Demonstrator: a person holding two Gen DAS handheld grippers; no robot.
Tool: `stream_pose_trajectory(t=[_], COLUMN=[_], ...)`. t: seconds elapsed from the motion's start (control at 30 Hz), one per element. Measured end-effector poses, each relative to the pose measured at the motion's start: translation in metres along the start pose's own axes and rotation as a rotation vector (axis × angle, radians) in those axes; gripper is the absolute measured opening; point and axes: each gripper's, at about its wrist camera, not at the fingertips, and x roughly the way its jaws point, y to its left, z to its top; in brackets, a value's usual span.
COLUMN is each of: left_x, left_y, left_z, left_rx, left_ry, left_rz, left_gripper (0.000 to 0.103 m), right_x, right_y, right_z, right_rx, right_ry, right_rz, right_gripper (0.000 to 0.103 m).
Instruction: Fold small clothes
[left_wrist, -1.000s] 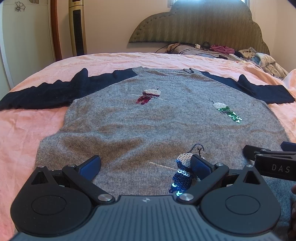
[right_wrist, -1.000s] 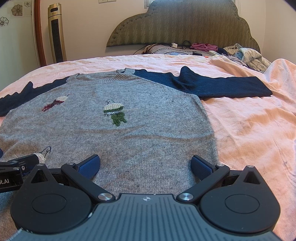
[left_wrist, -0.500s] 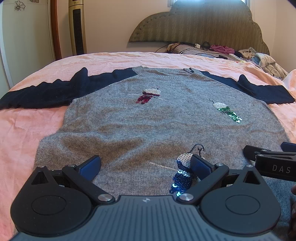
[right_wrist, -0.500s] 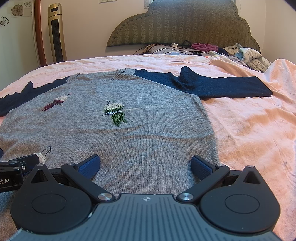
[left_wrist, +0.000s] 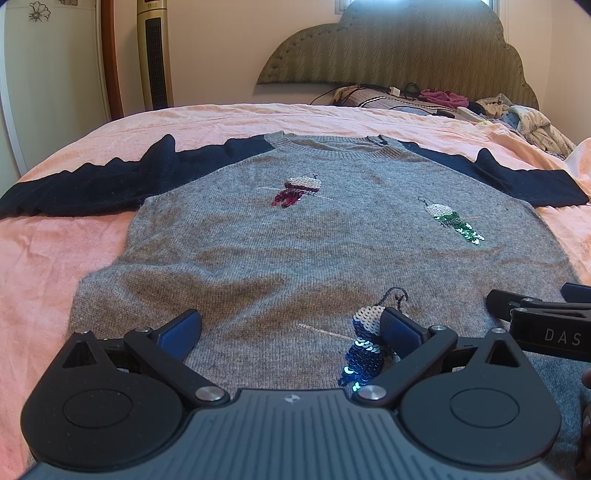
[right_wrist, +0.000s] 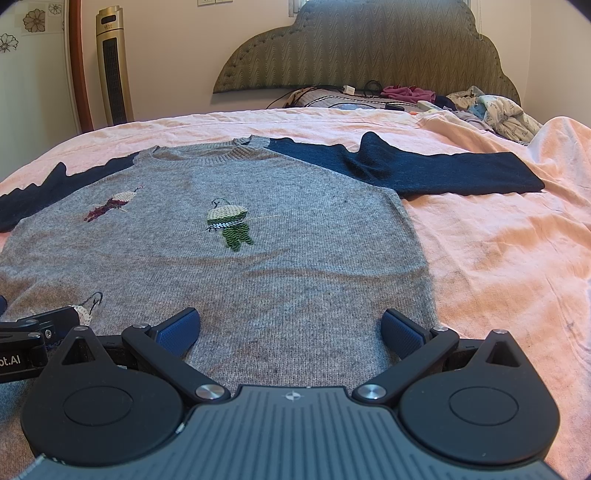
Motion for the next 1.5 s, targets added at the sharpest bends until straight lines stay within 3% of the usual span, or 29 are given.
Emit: stream_pose_trajectory(t=[0.53, 0.67, 0.8, 0.9, 0.97, 1.13, 1.27, 1.37, 1.43, 1.5], left_x=[0.0, 0.0, 0.0, 0.0, 0.0, 0.0, 0.0, 0.0, 0.0, 0.0], left_y=[0.0, 0.0, 0.0, 0.0, 0.0, 0.0, 0.0, 0.0, 0.0, 0.0], left_z=[0.0, 0.0, 0.0, 0.0, 0.0, 0.0, 0.0, 0.0, 0.0, 0.0], left_rx=[0.0, 0.0, 0.0, 0.0, 0.0, 0.0, -0.001, -0.001, -0.001, -0.001], left_ry=[0.0, 0.0, 0.0, 0.0, 0.0, 0.0, 0.0, 0.0, 0.0, 0.0], left_rz=[0.0, 0.0, 0.0, 0.0, 0.001, 0.0, 0.0, 0.0, 0.0, 0.0], left_gripper=[0.103, 0.103, 0.103, 0.103, 0.103, 0.103, 0.103, 0.103, 0.103, 0.103], right_x=[0.001, 0.007, 0.01, 0.02, 0.034, 0.066, 0.098, 0.125, 0.138, 0.143], right_y=[-0.002, -0.017, -0.079, -0.163, -0.216, -0.333, -0.39, -0.406, -0.409, -0.406], right_z=[0.0, 0.017, 0.049, 0.072, 0.084, 0.1, 0.092, 0.088, 0.092, 0.091], right_rx=[-0.001, 0.017, 0.189, 0.465, 0.652, 0.949, 1.138, 1.202, 1.18, 1.159], right_ry=[0.004, 0.021, -0.028, -0.096, -0.09, -0.216, -0.241, -0.222, -0.205, -0.217], right_rz=[0.004, 0.076, 0.182, 0.335, 0.36, 0.263, 0.207, 0.204, 0.136, 0.062], right_gripper=[0.103, 0.103, 0.103, 0.103, 0.103, 0.09, 0.082, 0.076, 0.074, 0.066])
